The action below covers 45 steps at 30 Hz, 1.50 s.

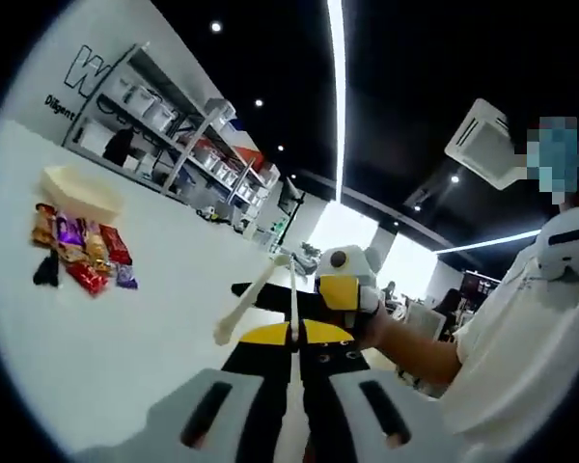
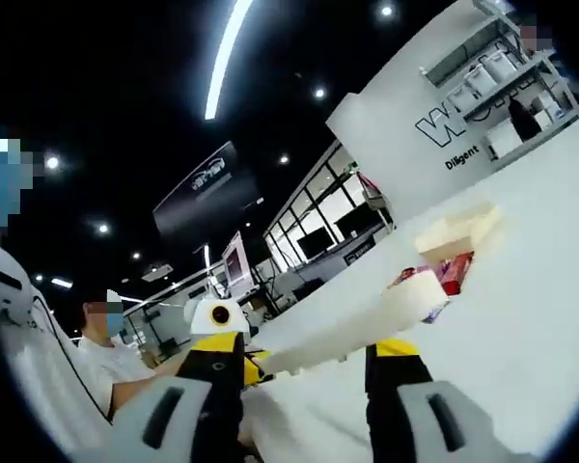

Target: Place the target food into the container with the food tongs after gripping and lifting it, then release it inside without dropping or visibly crushing the food.

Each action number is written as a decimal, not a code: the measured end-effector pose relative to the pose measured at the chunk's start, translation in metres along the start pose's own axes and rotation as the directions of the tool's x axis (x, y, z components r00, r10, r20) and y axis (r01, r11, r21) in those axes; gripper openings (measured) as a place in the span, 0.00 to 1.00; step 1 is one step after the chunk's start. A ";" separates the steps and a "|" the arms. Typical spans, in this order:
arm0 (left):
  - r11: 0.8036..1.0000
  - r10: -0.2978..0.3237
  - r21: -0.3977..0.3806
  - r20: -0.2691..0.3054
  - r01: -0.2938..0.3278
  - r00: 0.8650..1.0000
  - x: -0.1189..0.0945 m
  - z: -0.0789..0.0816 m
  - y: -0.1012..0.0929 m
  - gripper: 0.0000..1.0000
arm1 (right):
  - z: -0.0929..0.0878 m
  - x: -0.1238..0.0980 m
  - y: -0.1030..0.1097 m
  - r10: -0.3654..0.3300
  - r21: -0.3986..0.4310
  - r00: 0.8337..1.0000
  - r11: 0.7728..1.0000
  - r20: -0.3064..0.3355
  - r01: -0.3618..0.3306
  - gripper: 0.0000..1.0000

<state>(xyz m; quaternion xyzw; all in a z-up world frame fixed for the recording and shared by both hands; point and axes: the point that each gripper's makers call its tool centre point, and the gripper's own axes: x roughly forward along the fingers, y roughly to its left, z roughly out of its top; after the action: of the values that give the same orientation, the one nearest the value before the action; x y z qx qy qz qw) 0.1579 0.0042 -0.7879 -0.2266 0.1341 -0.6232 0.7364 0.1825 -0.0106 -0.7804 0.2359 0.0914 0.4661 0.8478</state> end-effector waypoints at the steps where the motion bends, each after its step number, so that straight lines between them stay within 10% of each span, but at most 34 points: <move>1: 1.000 -0.009 -0.011 0.007 0.009 1.000 0.000 0.002 -0.002 0.01 | 0.000 0.000 0.002 0.008 -0.013 1.000 1.000 -0.001 -0.008 0.43; 17: 0.984 -0.164 -0.057 0.053 0.167 0.985 0.009 0.018 -0.045 0.01 | 0.020 -0.003 0.045 0.175 -0.083 0.983 0.982 0.051 -0.170 0.30; 37: 0.930 -0.304 -0.111 0.300 0.349 0.904 0.012 0.057 -0.088 0.01 | 0.061 -0.006 0.099 0.321 -0.088 0.934 0.946 0.157 -0.311 0.28; 45: 0.932 -0.311 -0.088 0.310 0.353 0.898 0.012 0.057 -0.091 0.01 | 0.058 -0.008 0.104 0.344 -0.002 0.930 0.938 0.132 -0.347 0.25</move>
<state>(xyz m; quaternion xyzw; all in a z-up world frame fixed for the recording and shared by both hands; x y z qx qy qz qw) 0.1097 -0.0087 -0.6926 -0.3870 0.0276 -0.6884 0.6128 0.1224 0.0117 -0.6802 0.2873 -0.0021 0.5906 0.7541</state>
